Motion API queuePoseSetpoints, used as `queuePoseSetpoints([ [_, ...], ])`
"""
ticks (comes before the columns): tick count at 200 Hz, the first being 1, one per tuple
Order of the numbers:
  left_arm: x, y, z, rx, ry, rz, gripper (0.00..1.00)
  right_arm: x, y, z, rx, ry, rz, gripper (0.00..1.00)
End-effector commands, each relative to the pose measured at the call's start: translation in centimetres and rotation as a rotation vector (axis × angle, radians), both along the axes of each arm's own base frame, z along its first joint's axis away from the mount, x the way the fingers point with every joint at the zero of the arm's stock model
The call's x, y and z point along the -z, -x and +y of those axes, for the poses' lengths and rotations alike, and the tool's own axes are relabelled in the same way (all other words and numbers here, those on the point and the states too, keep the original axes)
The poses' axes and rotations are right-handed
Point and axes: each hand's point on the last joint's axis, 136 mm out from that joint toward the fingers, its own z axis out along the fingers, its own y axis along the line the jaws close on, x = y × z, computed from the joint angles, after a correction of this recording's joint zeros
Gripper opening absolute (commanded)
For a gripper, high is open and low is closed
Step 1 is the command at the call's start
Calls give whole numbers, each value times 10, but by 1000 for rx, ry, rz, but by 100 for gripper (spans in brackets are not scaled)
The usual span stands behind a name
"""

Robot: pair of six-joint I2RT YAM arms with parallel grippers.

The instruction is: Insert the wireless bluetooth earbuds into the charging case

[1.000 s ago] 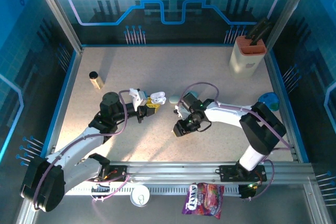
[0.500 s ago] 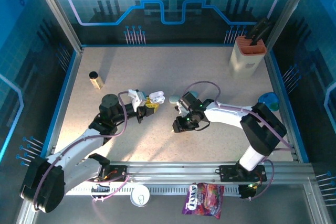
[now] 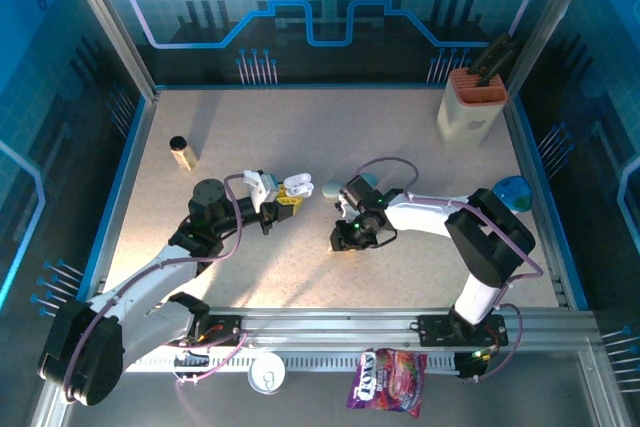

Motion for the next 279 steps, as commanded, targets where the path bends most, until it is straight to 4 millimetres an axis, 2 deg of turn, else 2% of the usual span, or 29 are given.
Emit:
queuePoseSetpoints([
  [1, -9, 0, 1, -2, 22, -26, 1, 7, -10, 7, 12, -18, -22, 20],
  [37, -6, -1, 1, -2, 14, -20, 1, -8, -16, 4, -17, -18, -106, 17],
  [59, -3, -3, 0, 1, 15, -13, 1, -31, -27, 1, -31, -29, -222, 17],
  [63, -3, -3, 0, 1, 15, -11, 1, -27, -24, -5, -32, -14, -226, 17],
  [75, 0, -4, -1, 3, 14, -3, 1, -39, -29, -10, -29, -12, -296, 17],
  [113, 4, -8, -4, 14, 20, 11, 0, -101, -48, -25, -36, -30, -607, 16],
  [138, 8, -8, -6, 28, 6, 12, 0, -150, -51, -30, -77, -57, -774, 16],
  [158, 11, -7, -7, 36, -12, 3, 0, -187, -50, -28, -120, -86, -876, 16],
  [165, 13, -6, -7, 41, -26, 0, 0, -194, -48, -26, -145, -90, -894, 16],
  [168, 14, -6, -7, 42, -33, -2, 0, -207, -50, -23, -147, -106, -918, 16],
  [172, 15, -5, -7, 45, -41, -4, 1, -214, -50, -21, -156, -111, -934, 16],
  [189, 17, -5, -7, 49, -60, -11, 1, -234, -49, -12, -192, -122, -984, 16],
  [205, 18, -4, -7, 56, -69, -23, 1, -245, -48, -2, -229, -128, -1010, 16],
  [224, 20, -3, -7, 60, -80, -28, 0, -249, -47, 10, -276, -110, -1008, 16],
  [279, 19, -3, -4, 39, -91, -31, 1, -236, -44, 34, -384, -38, -973, 16],
])
